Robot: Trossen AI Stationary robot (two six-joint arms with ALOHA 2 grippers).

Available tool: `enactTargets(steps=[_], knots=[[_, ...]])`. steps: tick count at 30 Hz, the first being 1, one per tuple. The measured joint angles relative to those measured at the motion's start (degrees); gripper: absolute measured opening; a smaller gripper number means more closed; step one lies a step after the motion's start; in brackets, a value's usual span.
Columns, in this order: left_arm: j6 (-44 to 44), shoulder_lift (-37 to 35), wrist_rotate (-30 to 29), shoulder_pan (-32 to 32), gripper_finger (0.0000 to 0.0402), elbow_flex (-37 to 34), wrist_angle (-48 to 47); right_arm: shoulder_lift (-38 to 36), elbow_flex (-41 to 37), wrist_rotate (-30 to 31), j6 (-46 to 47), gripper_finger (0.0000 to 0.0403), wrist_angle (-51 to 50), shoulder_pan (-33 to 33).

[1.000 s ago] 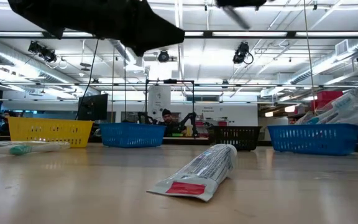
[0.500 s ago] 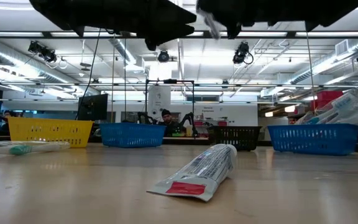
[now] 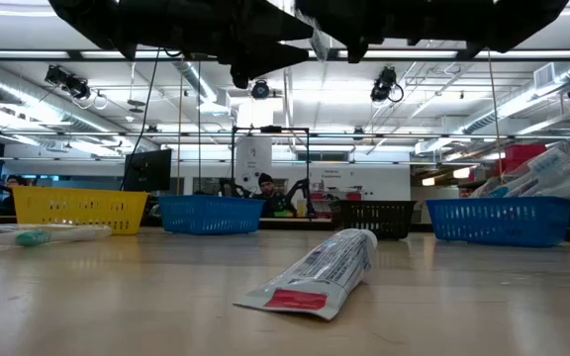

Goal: Pick & Place Travel size toiletries
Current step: Put the silver nail cutter into the yellow bin

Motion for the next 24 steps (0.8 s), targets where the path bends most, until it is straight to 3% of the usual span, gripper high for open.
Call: enactTargets(steps=[11, 19, 24], knots=[[2.7, 0.0, -0.3, -0.3, 0.0227, 0.0, 0.8, 6.1, 4.6, 1.1, -0.4, 0.0067, 0.5, -0.4], [0.5, 0.0, -2.2, -0.4, 0.0127, 0.0, -1.1, 6.2, 4.6, 2.8, -0.4, 0.0069, 0.4, -0.4], [0.3, 0.0, -2.4, -0.4, 0.0072, 0.0, -2.1, 6.2, 4.6, 3.0, -0.4, 0.009, 0.1, -0.4]])
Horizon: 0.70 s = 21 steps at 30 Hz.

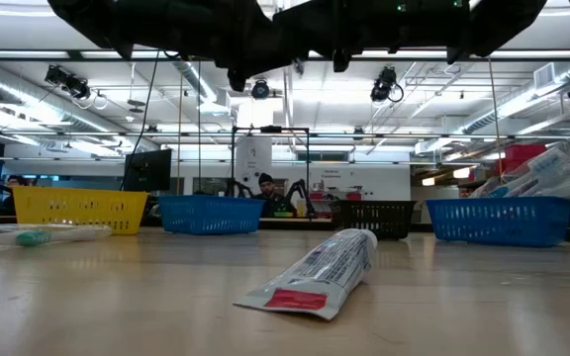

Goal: Pick & Place Travel size toiletries
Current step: Put the silver nail cutter into the yellow bin

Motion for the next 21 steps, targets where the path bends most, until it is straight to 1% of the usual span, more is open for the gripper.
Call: enactTargets(steps=[2, 4, 7, 9, 11, 14, 17, 20, 21], knots=[[-0.1, 0.0, 0.1, 0.0, 0.0061, 0.0, -0.4, 0.0, 0.0, 0.0, 0.0, 0.0102, -0.2, 0.0], [-0.7, 0.0, 0.0, 0.0, 0.0059, 0.0, -1.0, 0.0, 0.1, 0.1, 0.0, 0.0113, -0.5, 0.0], [-2.2, 0.0, -0.2, 0.0, 0.0061, 0.0, -2.5, 0.0, 0.1, 2.9, -0.4, 0.0126, -1.7, 0.0], [-3.7, 0.0, -0.5, 0.0, 0.0068, 0.0, -4.4, -0.1, 0.1, 5.1, -0.7, 0.0133, -2.8, 0.1], [-5.3, 0.0, -2.3, 0.0, 0.0073, 0.0, -7.5, -0.8, 0.1, 5.6, -0.9, 0.014, -4.9, 0.0], [-8.5, 0.0, -5.2, 0.0, 0.0067, 0.0, -14.2, -2.8, 0.1, 5.7, -0.8, 0.0149, -11.1, 0.0], [-9.9, -1.1, -8.0, -0.1, 0.0059, -0.1, -19.9, -5.1, 0.1, 5.6, 0.9, 0.0155, -20.0, 0.0], [-9.0, -5.1, -12.8, -0.4, 0.0059, 0.0, -26.3, -6.8, 0.1, 5.6, 3.8, 0.0157, -28.7, 0.1], [-8.6, -6.8, -14.7, -0.4, 0.0061, 0.0, -29.8, -7.1, 0.1, 5.6, 4.5, 0.0157, -31.3, 0.1]])
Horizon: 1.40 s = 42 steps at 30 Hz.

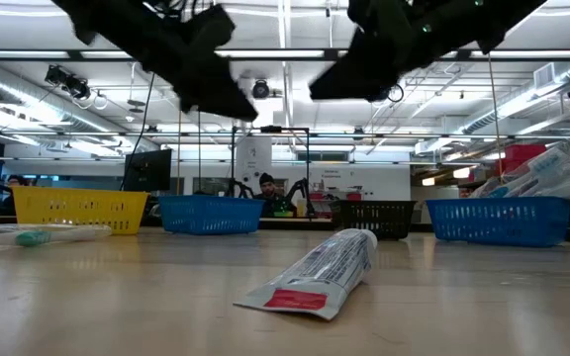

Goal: Pick & Place Travel size toiletries
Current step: Put the silver nail cutter into the yellow bin, then put the violet toothpaste into the left blue bin

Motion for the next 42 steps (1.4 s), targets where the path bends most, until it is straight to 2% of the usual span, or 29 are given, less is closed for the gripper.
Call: enactTargets(steps=[4, 10, 15, 20, 24, 28, 35, 42], knots=[[-4.5, -8.0, -4.5, 1.8, 0.0072, 0.0, -20.0, -0.4, 0.0, 0.0, 0.6, 0.0155, -6.2, 0.0], [-21.8, -17.8, -2.0, 4.8, 0.006, 0.0, -51.8, -0.4, 0.0, 0.0, 0.0, 0.0154, -9.2, 0.0], [-31.2, -21.2, 2.0, 4.9, 0.0075, -0.1, -64.7, -0.4, 0.0, -0.1, 0.0, 0.0151, -9.4, 0.0], [-34.1, -20.0, 7.5, 4.9, 0.0069, -4.8, -64.8, -0.4, 0.0, -0.2, -0.4, 0.0151, -9.3, 0.0], [-34.5, -17.1, 7.9, 4.9, 0.0065, -8.8, -64.3, -0.4, 0.0, -0.2, -0.4, 0.015, -9.3, 0.0], [-35.4, -14.3, 7.8, 4.9, 0.0095, -9.3, -64.0, -0.4, 0.0, -0.7, -0.4, 0.0155, -9.4, 0.0], [-32.8, -13.1, 0.9, 4.9, 0.0161, -9.3, -58.2, -0.1, 0.0, -4.7, 0.1, 0.0178, -9.4, 0.0], [-32.0, -13.2, -1.0, 4.9, 0.0179, -6.0, -54.2, 0.7, -0.1, -7.1, 0.7, 0.0201, -8.9, 0.0]])
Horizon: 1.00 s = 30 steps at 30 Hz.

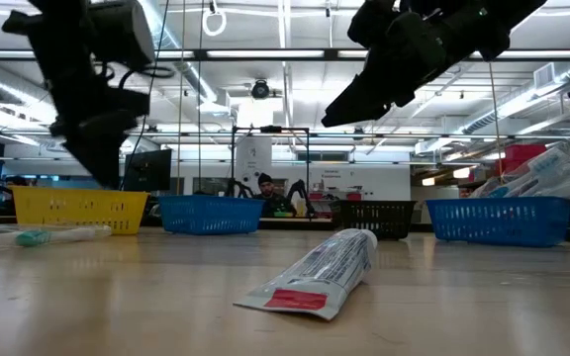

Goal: Pick & Place Travel size toiletries
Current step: Put the violet toothpaste into the left blue bin

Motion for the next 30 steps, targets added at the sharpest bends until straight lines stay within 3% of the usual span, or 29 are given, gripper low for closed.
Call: enactTargets(steps=[6, 12, 20, 25, 30], knots=[[6.1, 0.0, -5.8, 0.0, 0.0172, 7.6, 0.8, 3.0, 0.0, -8.6, -1.8, 0.0218, 0.2, 0.0], [15.4, 0.0, -8.9, 0.0, 0.0169, 11.5, 15.1, 8.4, 0.0, -18.8, -4.7, 0.0222, 3.8, 3.3], [27.2, 1.2, -8.8, 0.0, 0.0169, 11.5, 32.4, 17.9, 0.0, -18.6, -2.4, 0.0224, 9.9, 8.7], [31.1, 1.3, -8.2, 0.0, 0.0169, 11.3, 33.4, 22.4, 0.0, -18.7, -2.7, 0.023, 18.9, 11.6], [28.2, 1.3, -7.5, 0.0, 0.0169, 11.1, 32.6, 25.0, 0.0, -18.7, -3.6, 0.0234, 25.3, 13.0]])
